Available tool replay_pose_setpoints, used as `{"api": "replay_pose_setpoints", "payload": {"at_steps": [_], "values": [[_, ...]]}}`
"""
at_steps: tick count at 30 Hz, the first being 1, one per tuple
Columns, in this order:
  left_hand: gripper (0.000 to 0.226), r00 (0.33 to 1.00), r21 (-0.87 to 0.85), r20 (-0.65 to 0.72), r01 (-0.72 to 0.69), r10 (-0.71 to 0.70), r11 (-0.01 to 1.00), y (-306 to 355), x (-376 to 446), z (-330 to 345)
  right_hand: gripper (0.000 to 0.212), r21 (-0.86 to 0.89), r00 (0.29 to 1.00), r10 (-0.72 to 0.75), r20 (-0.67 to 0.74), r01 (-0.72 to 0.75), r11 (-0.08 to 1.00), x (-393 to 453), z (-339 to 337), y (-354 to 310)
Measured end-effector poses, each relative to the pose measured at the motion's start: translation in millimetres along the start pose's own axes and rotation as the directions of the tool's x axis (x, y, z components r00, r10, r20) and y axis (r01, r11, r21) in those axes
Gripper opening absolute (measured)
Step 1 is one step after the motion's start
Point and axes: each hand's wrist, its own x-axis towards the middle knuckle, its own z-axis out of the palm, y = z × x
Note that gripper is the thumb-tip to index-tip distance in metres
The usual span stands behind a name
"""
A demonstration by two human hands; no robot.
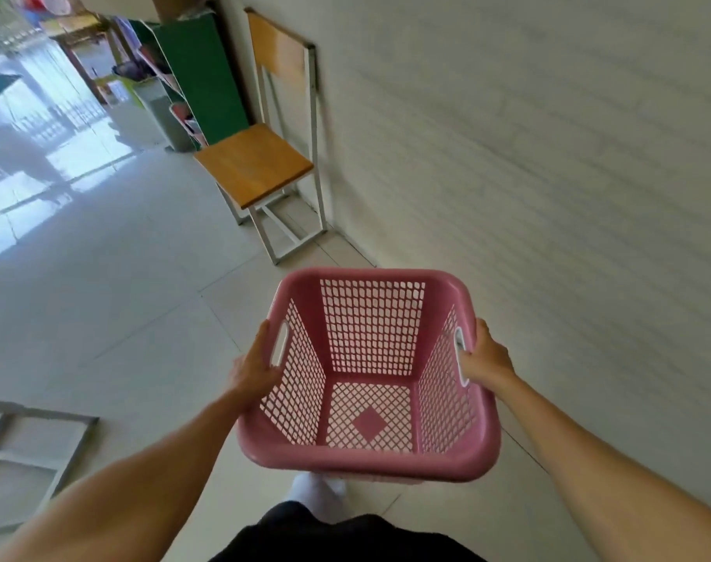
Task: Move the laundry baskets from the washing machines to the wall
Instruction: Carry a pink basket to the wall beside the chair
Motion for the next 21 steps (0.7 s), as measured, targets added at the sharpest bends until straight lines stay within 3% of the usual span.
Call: {"api": "replay_pose_setpoints", "payload": {"at_steps": [4, 10, 15, 19, 21], "values": [[0.102, 0.998, 0.013, 0.061, 0.005, -0.005, 1.0, -3.2, 53.1, -49.2, 0.049, 0.03, 1.0, -0.021, -0.003, 0.021, 0.999, 30.3, 15.7, -63.6], [0.113, 0.989, 0.001, 0.137, 0.048, -0.048, 0.999, 4.7, 131.6, -107.8, 0.056, 0.151, 1.0, 0.002, 0.02, -0.005, 0.989, 77.6, 29.4, -130.2], [0.095, 0.993, 0.029, 0.114, 0.004, -0.008, 1.0, 43.6, 216.3, -122.5, 0.062, 0.211, 0.997, 0.081, 0.011, -0.082, 0.974, 136.0, 44.1, -158.5], [0.065, 0.991, 0.077, 0.123, -0.06, 0.05, 0.995, 78.3, 286.9, -127.9, 0.048, 0.216, 0.986, 0.169, 0.011, -0.167, 0.962, 193.4, 46.1, -174.6], [0.064, 0.986, 0.111, 0.15, -0.089, 0.072, 0.99, 95.5, 324.9, -128.0, 0.044, 0.219, 0.977, 0.213, 0.028, -0.213, 0.952, 220.2, 48.5, -183.8]]}}
